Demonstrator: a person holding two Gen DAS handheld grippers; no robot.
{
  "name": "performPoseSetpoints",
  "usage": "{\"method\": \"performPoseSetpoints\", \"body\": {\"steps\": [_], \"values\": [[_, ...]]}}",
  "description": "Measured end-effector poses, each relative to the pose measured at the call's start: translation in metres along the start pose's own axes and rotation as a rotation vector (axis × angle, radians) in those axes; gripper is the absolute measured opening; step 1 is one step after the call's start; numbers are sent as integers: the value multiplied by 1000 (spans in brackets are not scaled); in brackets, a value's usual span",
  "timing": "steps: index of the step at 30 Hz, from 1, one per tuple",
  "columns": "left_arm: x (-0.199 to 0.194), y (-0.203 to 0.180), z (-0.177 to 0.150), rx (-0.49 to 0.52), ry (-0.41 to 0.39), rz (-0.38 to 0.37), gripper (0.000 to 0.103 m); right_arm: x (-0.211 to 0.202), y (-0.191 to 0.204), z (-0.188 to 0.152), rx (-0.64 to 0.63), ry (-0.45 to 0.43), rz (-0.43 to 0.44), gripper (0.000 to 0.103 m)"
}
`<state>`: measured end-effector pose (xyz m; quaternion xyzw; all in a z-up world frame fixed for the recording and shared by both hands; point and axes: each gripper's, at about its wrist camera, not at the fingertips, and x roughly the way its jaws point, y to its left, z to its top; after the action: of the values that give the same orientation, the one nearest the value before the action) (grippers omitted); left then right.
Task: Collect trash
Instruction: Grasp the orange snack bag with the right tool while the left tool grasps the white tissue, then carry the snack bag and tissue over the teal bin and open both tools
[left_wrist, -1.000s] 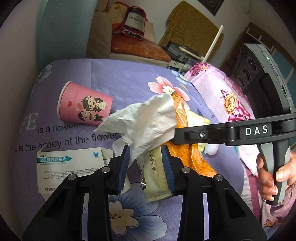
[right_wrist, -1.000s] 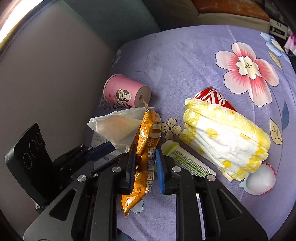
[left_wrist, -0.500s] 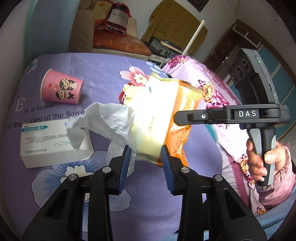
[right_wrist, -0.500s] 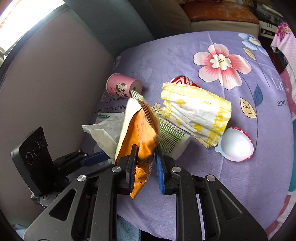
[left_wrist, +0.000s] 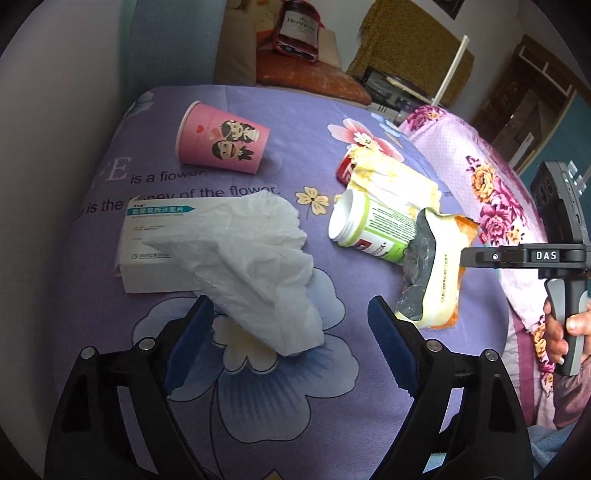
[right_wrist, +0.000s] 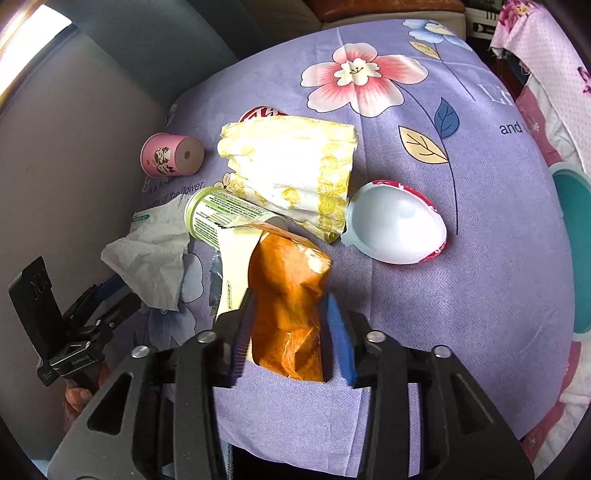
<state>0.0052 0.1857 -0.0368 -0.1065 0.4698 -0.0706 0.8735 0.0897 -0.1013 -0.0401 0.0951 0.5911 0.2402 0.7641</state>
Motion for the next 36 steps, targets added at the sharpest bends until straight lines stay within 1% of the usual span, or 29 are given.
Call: {"method": "performPoseSetpoints", "body": {"steps": [1, 3, 4, 5, 7, 10, 13, 15, 19, 20, 23, 24, 25, 26, 27, 28, 29, 31, 32, 34, 36], "values": [[0, 6, -2, -8, 2, 20, 87, 1, -1, 0, 0, -5, -2, 60], [0, 16, -4, -25, 5, 60, 87, 4, -2, 0, 5, 1, -2, 65], [0, 21, -4, -40, 6, 66, 87, 7, -2, 0, 12, 6, -1, 72], [0, 25, -4, -56, 8, 64, 87, 10, -3, 0, 17, 9, -1, 73], [1, 29, -1, -79, 11, 59, 88, 15, -1, -2, 22, 21, 9, 74], [7, 27, 8, -78, 4, 78, 93, 26, 4, -3, 30, 29, 26, 78], [20, 20, 14, -96, 18, 83, 93, 35, 10, -3, 28, 38, 28, 78], [29, 13, 15, -102, 36, 117, 94, 40, 13, -2, 20, 42, 25, 78], [49, 3, 9, -137, 87, 153, 94, 46, 18, -2, 3, 38, 14, 78], [50, -1, 7, -132, 74, 181, 95, 47, 19, -2, 3, 34, 11, 78], [54, -10, 3, -125, 70, 240, 94, 47, 19, -3, -10, 16, -1, 78], [54, -13, 2, -117, 66, 263, 89, 47, 19, -4, -14, 12, 0, 78], [53, -16, 1, -104, 61, 298, 76, 47, 19, -5, -19, 8, -3, 74], [52, -18, 0, -95, 54, 324, 59, 46, 19, -6, -26, 4, -2, 62], [49, -18, -1, -99, 49, 326, 50, 47, 20, -7, -31, 5, 1, 55], [46, -15, -1, -116, 48, 311, 35, 46, 20, -8, -36, 5, 1, 52], [43, -11, -1, -141, 51, 291, 22, 46, 20, -9, -44, 1, 1, 52], [37, -2, -1, -193, 53, 239, 17, 42, 23, -12, -71, -9, -6, 52], [33, -1, -2, -202, 50, 226, 16, 39, 25, -14, -85, -17, -7, 52], [26, -2, -3, -198, 47, 189, 13, 32, 27, -15, -105, -35, -5, 51], [21, -8, -5, -190, 54, 131, 13, 26, 26, -15, -101, -42, 8, 51]]}}
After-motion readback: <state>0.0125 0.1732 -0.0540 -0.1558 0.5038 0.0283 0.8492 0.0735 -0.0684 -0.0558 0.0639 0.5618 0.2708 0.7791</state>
